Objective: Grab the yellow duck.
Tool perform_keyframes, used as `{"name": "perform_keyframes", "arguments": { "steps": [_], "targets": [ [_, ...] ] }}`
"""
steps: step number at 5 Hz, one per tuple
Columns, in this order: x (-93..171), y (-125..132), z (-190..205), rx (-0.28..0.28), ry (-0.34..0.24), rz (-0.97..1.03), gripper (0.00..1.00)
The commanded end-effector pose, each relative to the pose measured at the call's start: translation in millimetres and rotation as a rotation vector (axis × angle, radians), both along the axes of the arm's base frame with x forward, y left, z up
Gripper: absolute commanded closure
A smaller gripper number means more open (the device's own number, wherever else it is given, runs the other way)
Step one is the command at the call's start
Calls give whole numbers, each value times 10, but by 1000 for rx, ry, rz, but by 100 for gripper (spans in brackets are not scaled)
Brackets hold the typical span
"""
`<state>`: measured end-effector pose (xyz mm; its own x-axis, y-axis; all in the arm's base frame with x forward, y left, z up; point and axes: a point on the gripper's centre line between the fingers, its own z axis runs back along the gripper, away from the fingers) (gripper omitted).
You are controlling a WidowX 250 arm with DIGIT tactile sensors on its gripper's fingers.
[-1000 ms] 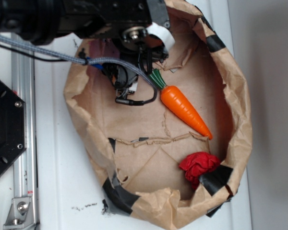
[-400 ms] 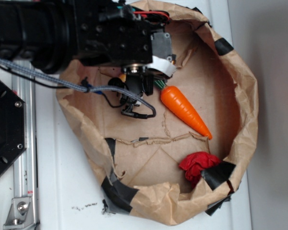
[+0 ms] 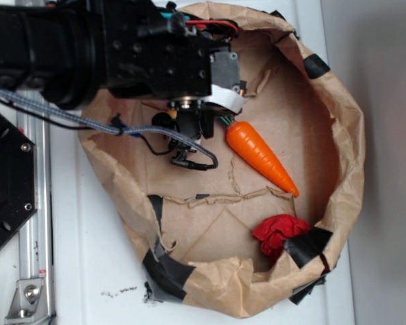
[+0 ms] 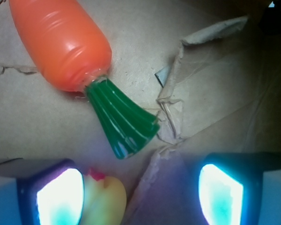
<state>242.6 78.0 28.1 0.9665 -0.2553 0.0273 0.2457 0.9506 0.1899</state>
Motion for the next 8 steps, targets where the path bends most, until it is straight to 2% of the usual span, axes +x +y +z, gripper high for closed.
{"name": "perform_keyframes", "arguments": {
  "steps": [1, 2, 4, 5, 8],
  "targets": [
    [-238, 68, -153, -3, 59, 14, 0],
    [-348, -8, -277, -11, 105, -9, 0],
    [-425, -278, -148, -60, 100, -74, 0],
    [-481, -281, -111, -114, 116, -67, 0],
    [-416, -187, -99, -119, 106, -53, 0]
  ]
}}
